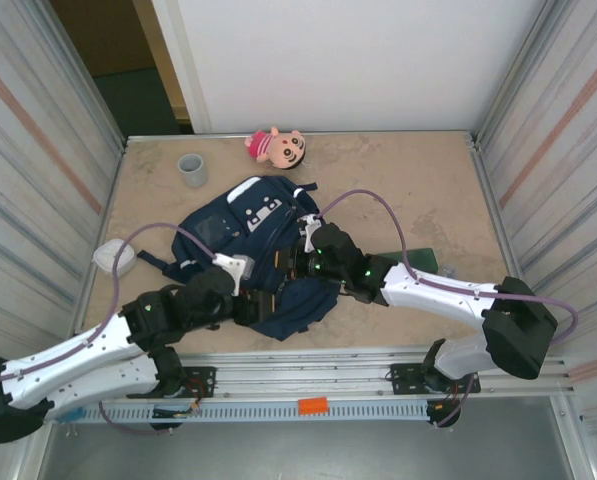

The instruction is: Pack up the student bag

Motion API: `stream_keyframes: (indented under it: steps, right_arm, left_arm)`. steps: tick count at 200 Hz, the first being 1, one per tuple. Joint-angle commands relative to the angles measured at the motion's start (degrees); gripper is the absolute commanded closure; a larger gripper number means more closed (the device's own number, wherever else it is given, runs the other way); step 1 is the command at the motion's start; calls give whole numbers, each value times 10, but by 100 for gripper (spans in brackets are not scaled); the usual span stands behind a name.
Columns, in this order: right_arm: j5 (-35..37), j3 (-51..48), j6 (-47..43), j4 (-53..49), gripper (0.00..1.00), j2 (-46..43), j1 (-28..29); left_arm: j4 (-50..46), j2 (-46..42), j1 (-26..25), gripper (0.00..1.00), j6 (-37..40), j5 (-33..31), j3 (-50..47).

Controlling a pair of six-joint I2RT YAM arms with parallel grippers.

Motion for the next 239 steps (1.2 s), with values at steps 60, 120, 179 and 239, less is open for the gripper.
stream_keyframes:
  steps: [60, 120, 179, 239]
  right_arm:
    - [20, 24, 7, 22, 100, -18, -4]
    - [22, 30, 9, 34, 100, -12, 10]
    - [19, 39, 3, 38, 100, -8, 21]
    - [24, 42, -1, 26, 100, -17, 21]
  left_arm:
    - [125, 58, -15, 51, -65, -40, -68]
    - [205, 50, -16, 56, -76, -68, -109]
    - [257, 49, -15, 63, -69, -111, -124]
    - [265, 49, -12, 89, -55, -117, -122]
